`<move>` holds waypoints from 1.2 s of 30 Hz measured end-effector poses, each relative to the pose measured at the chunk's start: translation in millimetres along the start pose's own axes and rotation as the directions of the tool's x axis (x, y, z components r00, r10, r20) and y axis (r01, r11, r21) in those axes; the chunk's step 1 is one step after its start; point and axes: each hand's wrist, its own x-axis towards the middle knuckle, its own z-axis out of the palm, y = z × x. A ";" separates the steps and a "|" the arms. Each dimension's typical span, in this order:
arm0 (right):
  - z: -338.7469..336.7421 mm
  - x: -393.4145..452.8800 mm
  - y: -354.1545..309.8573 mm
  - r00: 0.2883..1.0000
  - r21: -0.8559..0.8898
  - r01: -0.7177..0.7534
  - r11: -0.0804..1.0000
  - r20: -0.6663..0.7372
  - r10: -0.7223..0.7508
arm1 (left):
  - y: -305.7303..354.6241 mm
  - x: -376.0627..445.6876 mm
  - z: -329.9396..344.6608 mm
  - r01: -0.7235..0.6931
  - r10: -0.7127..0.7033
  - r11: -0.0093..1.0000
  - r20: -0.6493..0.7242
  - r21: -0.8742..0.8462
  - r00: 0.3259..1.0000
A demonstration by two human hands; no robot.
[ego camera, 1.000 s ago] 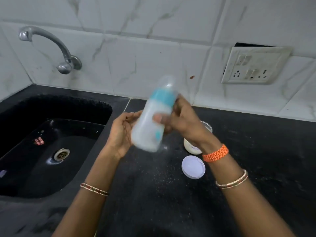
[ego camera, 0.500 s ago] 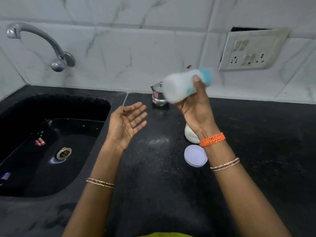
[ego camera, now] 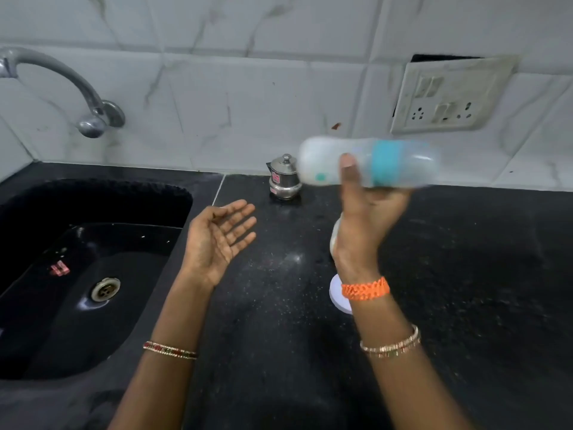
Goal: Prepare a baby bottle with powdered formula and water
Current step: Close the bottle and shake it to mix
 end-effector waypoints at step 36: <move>-33.7 -16.4 78.8 0.600 -0.541 -0.539 0.646 0.291 0.745 | -16.9 21.6 -22.3 0.099 -0.057 0.981 -0.244 0.165 0.968</move>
